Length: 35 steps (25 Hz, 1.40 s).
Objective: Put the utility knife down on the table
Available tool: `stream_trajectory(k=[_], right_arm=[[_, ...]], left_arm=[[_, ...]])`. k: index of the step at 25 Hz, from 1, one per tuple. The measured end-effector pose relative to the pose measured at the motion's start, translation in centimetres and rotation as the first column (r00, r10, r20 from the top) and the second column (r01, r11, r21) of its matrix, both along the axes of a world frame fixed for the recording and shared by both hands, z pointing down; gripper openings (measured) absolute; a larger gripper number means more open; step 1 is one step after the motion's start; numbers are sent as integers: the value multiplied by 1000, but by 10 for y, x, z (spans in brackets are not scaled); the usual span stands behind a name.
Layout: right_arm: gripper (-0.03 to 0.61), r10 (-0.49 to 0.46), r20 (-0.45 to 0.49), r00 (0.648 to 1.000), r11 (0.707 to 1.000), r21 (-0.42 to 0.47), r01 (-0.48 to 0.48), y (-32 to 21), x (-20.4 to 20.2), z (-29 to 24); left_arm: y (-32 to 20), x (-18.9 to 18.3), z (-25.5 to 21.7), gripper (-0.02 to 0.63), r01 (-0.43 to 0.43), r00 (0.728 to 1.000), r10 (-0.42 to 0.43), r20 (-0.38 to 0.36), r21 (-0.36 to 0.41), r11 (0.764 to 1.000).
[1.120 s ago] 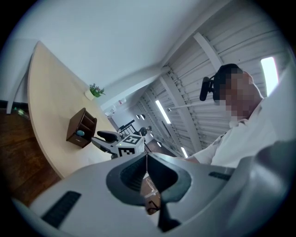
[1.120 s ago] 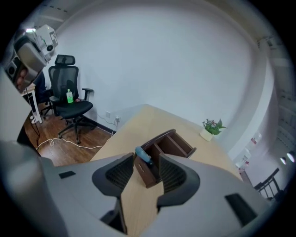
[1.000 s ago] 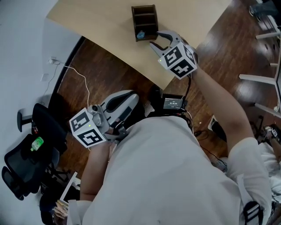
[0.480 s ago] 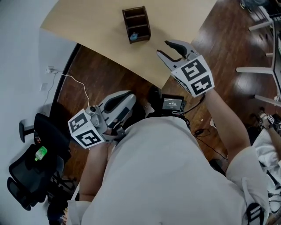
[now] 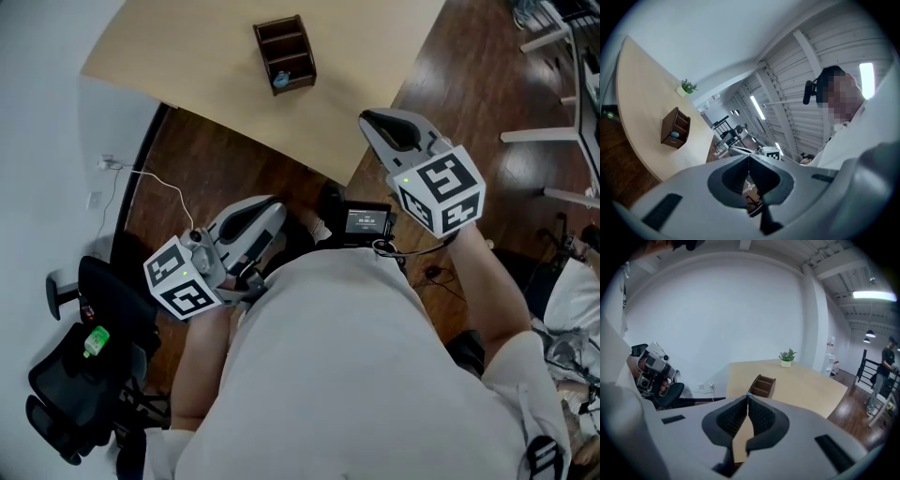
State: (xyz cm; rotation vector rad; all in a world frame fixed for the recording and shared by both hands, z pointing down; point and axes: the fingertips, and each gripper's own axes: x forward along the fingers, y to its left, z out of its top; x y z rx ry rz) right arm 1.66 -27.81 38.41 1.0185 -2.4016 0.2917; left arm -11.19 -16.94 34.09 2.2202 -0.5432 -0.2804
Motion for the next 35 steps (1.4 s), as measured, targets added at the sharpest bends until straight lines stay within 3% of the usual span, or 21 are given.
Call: stream_trajectory(k=[8,22,29,35], right_arm=[[2,70,63,996,997,6,-71,36,12,-24],[2,192,273,943,978,-129,-162,93,6,-13],[2,171,285,943,982,-124,-141,88,17,-39],[2,141,279,950,987,-120,-111,135,58,-55]], left_arm=[[4,-4,0,3,-39,999,39,7,13,999],[12,2,18,3,-121,992,120,33,31,992],[10,7,-4,3,-84,996,82,48,50,995],[57,54,-19,3,-74,996,72,49,54,996]])
